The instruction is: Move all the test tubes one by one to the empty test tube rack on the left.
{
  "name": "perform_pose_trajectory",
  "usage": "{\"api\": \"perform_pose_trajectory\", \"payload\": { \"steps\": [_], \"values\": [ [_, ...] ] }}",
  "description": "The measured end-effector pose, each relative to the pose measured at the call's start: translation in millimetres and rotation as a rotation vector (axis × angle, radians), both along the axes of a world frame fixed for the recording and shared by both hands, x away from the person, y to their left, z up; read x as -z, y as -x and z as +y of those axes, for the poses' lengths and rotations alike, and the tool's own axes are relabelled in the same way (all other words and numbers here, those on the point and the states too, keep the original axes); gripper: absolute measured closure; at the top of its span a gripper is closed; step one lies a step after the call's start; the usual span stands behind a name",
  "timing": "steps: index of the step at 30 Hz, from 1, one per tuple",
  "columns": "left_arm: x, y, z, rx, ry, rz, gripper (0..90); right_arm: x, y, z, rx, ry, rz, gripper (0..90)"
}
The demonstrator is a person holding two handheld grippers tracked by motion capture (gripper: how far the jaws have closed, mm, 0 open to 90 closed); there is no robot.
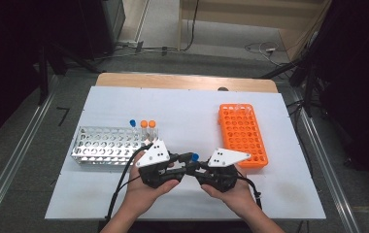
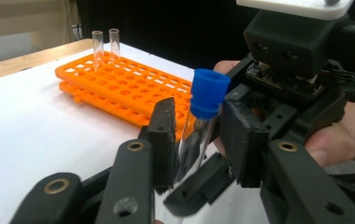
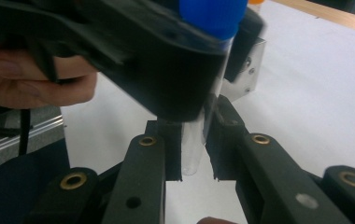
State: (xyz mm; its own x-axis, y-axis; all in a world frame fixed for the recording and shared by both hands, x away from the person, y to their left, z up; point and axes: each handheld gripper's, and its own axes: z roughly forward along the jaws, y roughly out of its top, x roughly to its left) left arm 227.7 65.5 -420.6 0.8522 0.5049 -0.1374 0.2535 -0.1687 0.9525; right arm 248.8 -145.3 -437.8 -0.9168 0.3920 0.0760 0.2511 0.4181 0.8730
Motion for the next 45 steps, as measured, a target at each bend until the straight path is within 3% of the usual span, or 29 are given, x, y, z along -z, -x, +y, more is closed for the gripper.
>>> {"api": "perform_pose_trajectory", "payload": {
  "steps": [6, 15, 18, 24, 32, 36, 41, 45],
  "values": [
    [-0.6, 0.8, -1.0, -0.013, -0.025, -0.030, 75.3, 1.4, -0.5, 0.5, -0.011, 0.003, 0.015, 75.0],
    [-1.3, 1.6, 1.7, -0.035, -0.018, -0.042, 77.2, 1.1, -1.3, -1.7, -0.009, -0.011, 0.023, 73.9],
    [-3.1, 1.4, 5.9, -0.051, -0.008, -0.045, 77.2, 0.8, -2.5, -4.5, -0.003, -0.005, 0.027, 63.4],
    [-8.2, 1.1, 20.7, -0.094, 0.009, -0.051, 77.2, -3.3, -9.5, -19.6, 0.013, -0.047, 0.023, 36.4],
    [-17.0, -1.2, 44.8, -0.164, 0.024, -0.063, 77.3, -6.4, -22.4, -52.2, 0.059, -0.061, 0.018, 8.6],
    [-21.8, -3.4, 58.6, -0.210, 0.027, -0.055, 77.3, -4.7, -28.9, -72.2, 0.081, -0.075, 0.028, 1.5],
    [-24.6, -5.7, 71.0, -0.247, 0.036, -0.059, 77.3, -2.3, -32.5, -97.4, 0.144, -0.065, -0.001, 0.3],
    [-25.7, -9.1, 79.7, -0.276, 0.026, -0.066, 77.3, -0.8, -35.9, -117.4, 0.181, -0.076, 0.002, 0.0]
  ]
}}
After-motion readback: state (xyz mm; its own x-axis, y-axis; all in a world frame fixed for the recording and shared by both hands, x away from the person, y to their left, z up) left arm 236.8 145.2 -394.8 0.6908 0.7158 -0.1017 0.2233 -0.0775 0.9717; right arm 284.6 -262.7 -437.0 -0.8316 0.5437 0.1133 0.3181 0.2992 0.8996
